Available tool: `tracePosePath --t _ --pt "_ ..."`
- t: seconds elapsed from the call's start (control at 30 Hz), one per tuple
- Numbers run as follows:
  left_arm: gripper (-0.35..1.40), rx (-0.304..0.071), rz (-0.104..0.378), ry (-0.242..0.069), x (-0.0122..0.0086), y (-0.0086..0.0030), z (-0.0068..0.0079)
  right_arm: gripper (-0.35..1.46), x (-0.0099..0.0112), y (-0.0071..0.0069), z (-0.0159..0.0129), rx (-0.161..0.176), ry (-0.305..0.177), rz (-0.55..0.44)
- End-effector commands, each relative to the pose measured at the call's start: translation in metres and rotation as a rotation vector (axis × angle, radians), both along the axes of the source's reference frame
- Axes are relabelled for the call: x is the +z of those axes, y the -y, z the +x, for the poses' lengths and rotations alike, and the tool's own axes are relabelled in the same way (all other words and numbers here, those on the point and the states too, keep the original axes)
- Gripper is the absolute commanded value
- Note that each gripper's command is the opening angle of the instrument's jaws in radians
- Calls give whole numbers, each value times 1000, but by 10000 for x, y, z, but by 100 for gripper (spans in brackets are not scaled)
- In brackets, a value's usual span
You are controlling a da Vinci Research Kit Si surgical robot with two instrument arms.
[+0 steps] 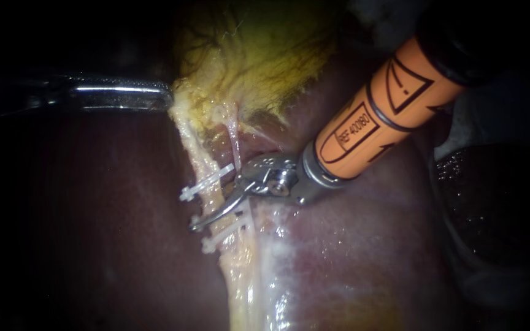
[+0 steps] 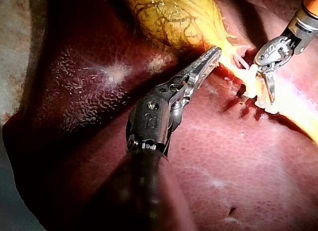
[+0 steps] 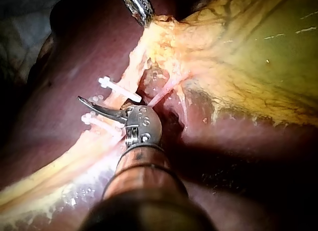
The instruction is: Go to the cutting position left tube
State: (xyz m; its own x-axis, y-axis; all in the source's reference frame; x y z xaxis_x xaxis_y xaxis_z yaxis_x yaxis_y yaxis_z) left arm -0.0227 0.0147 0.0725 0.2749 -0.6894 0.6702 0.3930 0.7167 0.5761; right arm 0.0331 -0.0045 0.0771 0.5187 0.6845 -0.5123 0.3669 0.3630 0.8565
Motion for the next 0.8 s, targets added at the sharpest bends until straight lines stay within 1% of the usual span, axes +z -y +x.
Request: tracePosePath --t 0.03,0.13,0.23,0.33,0.6,0.73,0.8 --pt "-35 0 0 0 0 0 0 131 -1 0 2 -1 -2 1" --pt "-35 0 0 0 0 0 0 131 -2 2 8 0 -9 12" --pt "-35 0 0 0 0 0 0 131 -6 3 11 11 -28 33" --pt "-35 0 0 -1 0 0 0 132 -14 2 13 19 -48 50" --pt "-35 0 0 -1 0 0 -1 132 -52 -8 15 35 -101 103" --pt "-35 0 0 -1 0 0 -1 131 -69 -12 17 36 -114 119" --pt "-35 0 0 -1 0 0 -1 131 -74 -12 17 34 -116 121"
